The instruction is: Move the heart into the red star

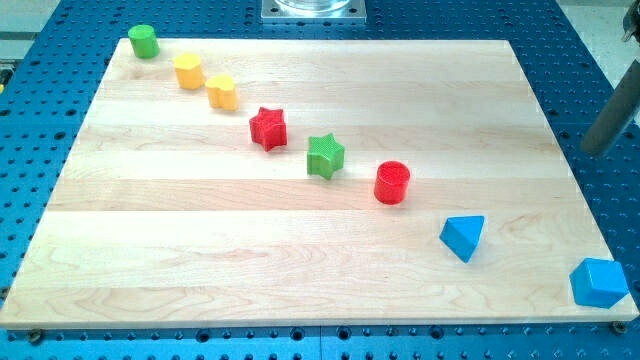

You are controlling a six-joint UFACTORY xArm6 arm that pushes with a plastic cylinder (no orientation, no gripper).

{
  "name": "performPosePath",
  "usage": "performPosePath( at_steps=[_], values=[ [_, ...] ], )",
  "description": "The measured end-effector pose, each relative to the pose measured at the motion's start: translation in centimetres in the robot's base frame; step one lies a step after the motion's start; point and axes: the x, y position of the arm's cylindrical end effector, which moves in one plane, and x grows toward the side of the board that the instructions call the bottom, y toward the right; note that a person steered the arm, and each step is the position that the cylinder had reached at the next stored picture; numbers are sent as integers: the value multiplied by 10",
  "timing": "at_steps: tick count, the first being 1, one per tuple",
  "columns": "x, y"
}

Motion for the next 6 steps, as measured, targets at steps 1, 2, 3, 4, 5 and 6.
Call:
performPosePath(
  at_steps=[1, 2, 3, 4, 5, 6],
  values=[
    [0, -5],
    [0, -7],
    [-2, -49],
    [-2, -112],
    [-2, -171],
    [-40, -228]
  ],
)
